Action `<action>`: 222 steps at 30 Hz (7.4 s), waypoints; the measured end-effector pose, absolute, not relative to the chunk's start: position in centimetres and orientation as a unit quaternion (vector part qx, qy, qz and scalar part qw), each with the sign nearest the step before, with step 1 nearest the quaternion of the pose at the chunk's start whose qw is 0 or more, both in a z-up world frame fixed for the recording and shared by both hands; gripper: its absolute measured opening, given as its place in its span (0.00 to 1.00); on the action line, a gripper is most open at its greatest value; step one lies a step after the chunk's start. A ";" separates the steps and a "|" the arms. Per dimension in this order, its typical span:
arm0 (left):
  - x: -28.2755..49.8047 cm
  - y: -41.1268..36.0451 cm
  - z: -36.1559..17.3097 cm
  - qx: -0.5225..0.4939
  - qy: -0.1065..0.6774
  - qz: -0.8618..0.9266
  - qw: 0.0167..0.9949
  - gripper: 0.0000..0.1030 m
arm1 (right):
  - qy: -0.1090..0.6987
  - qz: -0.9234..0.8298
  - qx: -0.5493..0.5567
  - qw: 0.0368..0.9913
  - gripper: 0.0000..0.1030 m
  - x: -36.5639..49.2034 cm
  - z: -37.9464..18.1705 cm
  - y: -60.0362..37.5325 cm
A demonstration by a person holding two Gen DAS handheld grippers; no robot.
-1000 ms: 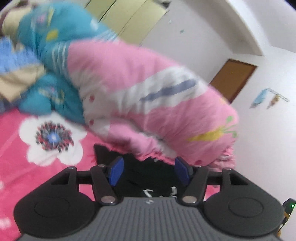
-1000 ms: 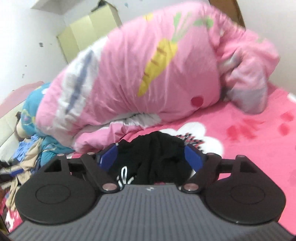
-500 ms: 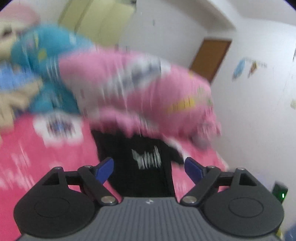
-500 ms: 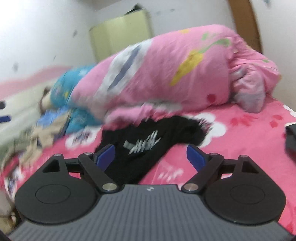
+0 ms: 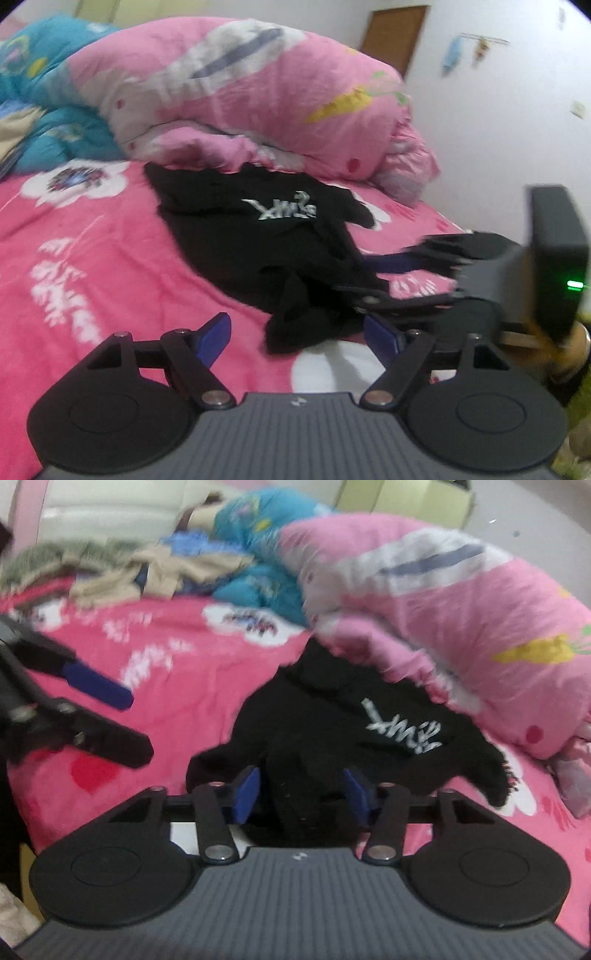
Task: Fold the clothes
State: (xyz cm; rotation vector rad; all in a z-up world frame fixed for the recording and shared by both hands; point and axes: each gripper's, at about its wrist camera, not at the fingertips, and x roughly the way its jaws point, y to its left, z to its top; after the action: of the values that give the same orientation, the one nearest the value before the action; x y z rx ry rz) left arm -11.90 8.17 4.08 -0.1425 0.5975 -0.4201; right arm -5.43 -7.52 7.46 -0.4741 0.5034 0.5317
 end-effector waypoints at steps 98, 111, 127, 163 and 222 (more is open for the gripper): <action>-9.1 16.1 -2.1 -0.482 0.405 -0.252 0.735 0.05 | 0.322 0.266 0.097 0.903 0.56 -10.0 5.2 -16.3; -9.2 16.9 -1.8 -0.522 0.399 -0.266 0.705 0.05 | 0.148 0.283 -0.298 0.900 0.49 -14.5 3.6 -4.7; -9.0 18.0 -5.1 -0.529 0.426 -0.240 0.694 0.42 | 0.165 0.285 -0.304 0.894 0.07 -14.5 2.2 -5.6; -8.9 16.5 -5.4 -0.515 0.441 -0.236 0.696 0.02 | 0.269 0.245 0.014 0.931 0.56 -11.0 4.7 -19.5; -10.2 21.3 -4.4 -0.440 0.474 -0.194 0.738 0.07 | 0.309 0.063 -0.112 0.942 0.27 -5.9 5.8 -32.0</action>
State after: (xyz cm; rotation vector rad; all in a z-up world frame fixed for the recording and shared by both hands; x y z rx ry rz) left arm -10.17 21.32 -4.45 -0.9652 1.0401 -0.4255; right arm -5.89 -32.00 5.82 -0.2293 0.6311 0.1282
